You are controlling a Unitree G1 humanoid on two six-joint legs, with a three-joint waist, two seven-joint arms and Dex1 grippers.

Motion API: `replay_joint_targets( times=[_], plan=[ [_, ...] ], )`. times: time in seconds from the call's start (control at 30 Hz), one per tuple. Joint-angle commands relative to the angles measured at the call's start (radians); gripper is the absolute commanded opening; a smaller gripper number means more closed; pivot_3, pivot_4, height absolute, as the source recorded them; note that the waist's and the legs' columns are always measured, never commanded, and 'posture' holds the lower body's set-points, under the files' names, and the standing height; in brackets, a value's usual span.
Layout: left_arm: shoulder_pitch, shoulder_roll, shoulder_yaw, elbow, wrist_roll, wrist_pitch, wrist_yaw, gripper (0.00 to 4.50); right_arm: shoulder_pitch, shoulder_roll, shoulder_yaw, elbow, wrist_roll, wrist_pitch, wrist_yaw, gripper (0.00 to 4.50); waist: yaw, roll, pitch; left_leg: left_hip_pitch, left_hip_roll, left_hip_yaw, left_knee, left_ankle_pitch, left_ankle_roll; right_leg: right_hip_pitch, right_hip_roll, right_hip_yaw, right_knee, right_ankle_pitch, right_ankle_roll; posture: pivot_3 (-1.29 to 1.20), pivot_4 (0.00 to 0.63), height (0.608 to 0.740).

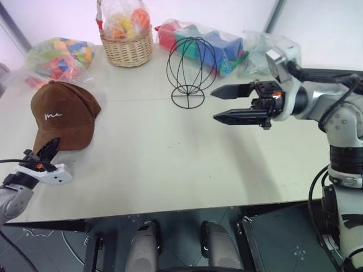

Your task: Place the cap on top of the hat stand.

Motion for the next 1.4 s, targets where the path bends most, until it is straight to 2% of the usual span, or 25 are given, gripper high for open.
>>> replay_joint_targets(
  times=[0.03,0.1,0.17,0.3,0.4,0.53,0.7,0.97,1.17,1.4],
  plan=[
    [0.044,0.007,0.057,-0.143,-0.038,0.049,-0.006,0.05,-0.007,-0.033,-0.005,0.034,-0.068,-0.086,0.009,4.50,0.000,0.000,0.000,-0.001,0.000,0.000,0.000,0.000,0.000,0.000,0.000,0.000,0.000,0.000,0.000,0.00,0.150,0.740],
    [0.081,0.014,0.116,-0.270,-0.070,0.086,-0.030,0.05,-0.014,-0.052,-0.001,0.060,-0.100,-0.117,0.024,4.50,-0.001,0.000,0.000,-0.003,0.001,0.001,0.000,0.000,0.000,-0.001,0.000,-0.001,-0.002,0.001,-0.002,0.00,0.150,0.740],
    [0.115,0.016,0.198,-0.477,-0.105,0.136,-0.089,0.05,-0.030,-0.077,0.001,0.109,-0.141,-0.157,0.040,4.50,-0.002,-0.001,0.000,-0.007,0.001,0.001,0.001,0.000,0.000,-0.003,0.000,-0.001,-0.003,0.002,-0.003,0.00,0.150,0.740],
    [0.095,-0.046,0.318,-0.845,-0.113,0.316,-0.240,0.05,-0.067,-0.106,-0.002,0.251,-0.228,-0.267,0.060,4.50,-0.001,-0.001,0.000,-0.016,0.001,0.002,0.005,0.001,0.000,-0.009,0.000,-0.001,-0.003,0.005,-0.002,0.00,0.150,0.740],
    [-0.010,-0.127,0.306,-1.017,-0.053,0.443,-0.340,0.05,-0.094,-0.117,-0.009,0.368,-0.293,-0.359,0.059,4.50,-0.002,-0.001,0.000,-0.015,0.001,0.003,0.006,0.001,0.000,-0.008,0.001,-0.001,-0.003,0.007,0.002,0.00,0.150,0.740],
    [-0.159,-0.235,0.244,-1.094,0.005,0.552,-0.439,0.05,-0.114,-0.137,-0.031,0.462,-0.328,-0.424,0.074,4.50,-0.003,0.000,0.000,-0.012,0.003,0.002,0.006,0.004,0.001,-0.006,0.004,-0.001,-0.003,0.011,0.010,0.00,0.150,0.740],
    [-0.382,-0.376,0.118,-1.024,0.047,0.595,-0.514,0.05,-0.115,-0.161,-0.057,0.533,-0.360,-0.488,0.071,4.50,-0.001,0.000,0.001,0.000,0.003,0.001,0.006,0.006,-0.001,0.007,0.006,-0.001,-0.004,0.014,0.016,0.00,0.150,0.740],
    [-0.652,-0.577,-0.054,-0.760,0.130,0.593,-0.456,0.05,-0.046,-0.177,-0.123,0.481,-0.348,-0.486,0.033,4.50,0.002,0.000,0.001,0.000,0.003,0.000,0.008,0.006,-0.001,0.009,0.006,0.000,-0.004,0.014,0.017,0.00,0.150,0.740],
    [-0.737,-0.706,-0.158,-0.597,0.173,0.603,-0.413,0.05,-0.004,-0.202,-0.162,0.442,-0.341,-0.468,0.014,4.50,0.001,0.000,0.001,0.000,0.003,0.000,0.009,0.006,-0.001,0.009,0.006,0.000,-0.004,0.014,0.017,0.00,0.150,0.740],
    [-0.778,-0.786,-0.247,-0.449,0.207,0.609,-0.369,0.05,0.007,-0.208,-0.193,0.426,-0.336,-0.442,-0.004,4.50,-0.001,0.000,0.001,-0.001,0.003,-0.001,0.010,0.006,-0.001,0.009,0.006,0.000,-0.004,0.014,0.017,0.00,0.150,0.740]
  ],
)
